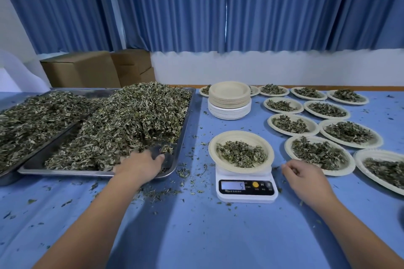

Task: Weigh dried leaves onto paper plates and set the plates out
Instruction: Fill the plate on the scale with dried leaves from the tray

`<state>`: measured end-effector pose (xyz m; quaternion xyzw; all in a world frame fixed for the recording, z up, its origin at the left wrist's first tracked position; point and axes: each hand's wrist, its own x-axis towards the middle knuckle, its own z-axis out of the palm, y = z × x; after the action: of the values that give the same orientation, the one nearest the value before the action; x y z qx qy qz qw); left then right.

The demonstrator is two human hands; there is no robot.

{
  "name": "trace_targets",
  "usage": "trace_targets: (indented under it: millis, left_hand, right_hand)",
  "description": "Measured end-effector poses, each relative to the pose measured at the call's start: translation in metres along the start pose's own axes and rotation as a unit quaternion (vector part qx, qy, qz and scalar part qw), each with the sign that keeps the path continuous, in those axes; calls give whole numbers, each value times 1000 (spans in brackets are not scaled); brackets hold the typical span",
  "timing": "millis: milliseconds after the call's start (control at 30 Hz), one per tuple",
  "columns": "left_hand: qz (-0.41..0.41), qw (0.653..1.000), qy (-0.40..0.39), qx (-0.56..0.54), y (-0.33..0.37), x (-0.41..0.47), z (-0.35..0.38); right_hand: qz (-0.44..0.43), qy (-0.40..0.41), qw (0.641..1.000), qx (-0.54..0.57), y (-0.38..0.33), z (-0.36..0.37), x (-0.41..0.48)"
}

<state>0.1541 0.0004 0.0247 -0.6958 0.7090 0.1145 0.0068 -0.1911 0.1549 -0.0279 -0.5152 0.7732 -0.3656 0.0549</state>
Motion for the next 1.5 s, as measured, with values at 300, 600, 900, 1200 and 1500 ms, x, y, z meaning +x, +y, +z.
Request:
trace_targets:
  millis: [300, 600, 900, 1200, 1500]
  left_hand:
    - [91, 988, 96, -73, 1, -12, -7]
    - [139, 980, 143, 25, 8, -25, 14]
    - [115, 987, 82, 77, 20, -21, 21]
    - [153, 972, 171, 57, 26, -19, 31]
    - [162, 963, 136, -165, 13, -5, 11]
  right_hand:
    - [5, 2, 1000, -14, -4, -2, -4]
    - [-14, 6, 1000, -22, -3, -3, -1]
    - [-15, 5, 1000, -18, 1, 1, -2]
    - [-12, 0, 1000, -7, 1, 0, -1]
    - [-12, -3, 1000, 0, 2, -1, -1]
